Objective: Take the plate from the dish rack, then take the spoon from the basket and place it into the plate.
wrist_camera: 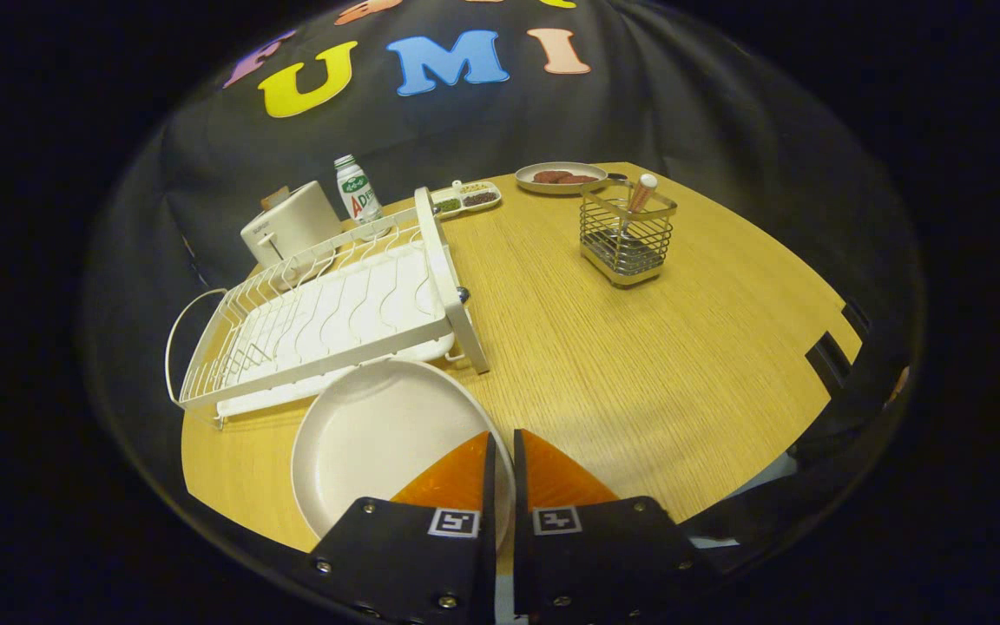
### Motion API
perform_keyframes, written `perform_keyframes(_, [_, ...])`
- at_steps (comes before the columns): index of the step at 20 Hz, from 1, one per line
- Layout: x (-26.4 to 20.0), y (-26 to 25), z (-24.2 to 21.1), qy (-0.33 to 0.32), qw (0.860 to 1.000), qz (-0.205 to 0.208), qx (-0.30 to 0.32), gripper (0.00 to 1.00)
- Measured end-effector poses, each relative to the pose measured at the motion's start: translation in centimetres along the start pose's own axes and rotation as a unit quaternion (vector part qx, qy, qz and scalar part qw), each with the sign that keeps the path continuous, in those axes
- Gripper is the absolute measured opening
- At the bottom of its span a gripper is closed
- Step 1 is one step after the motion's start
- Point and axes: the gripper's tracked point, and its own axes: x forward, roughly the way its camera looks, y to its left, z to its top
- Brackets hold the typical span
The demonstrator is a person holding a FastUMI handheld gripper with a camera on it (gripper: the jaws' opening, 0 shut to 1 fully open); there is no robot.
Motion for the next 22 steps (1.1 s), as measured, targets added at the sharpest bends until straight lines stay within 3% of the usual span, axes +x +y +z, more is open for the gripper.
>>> perform_keyframes(10, [-2.4,-4.4,8.6,-0.088,0.993,-0.063,-0.045,0.09])
perform_keyframes(17, [-2.1,-8.7,14.7,-0.130,0.983,-0.124,-0.035,0.10])
perform_keyframes(22, [-0.5,-10.7,17.1,-0.137,0.980,-0.144,-0.025,0.20])
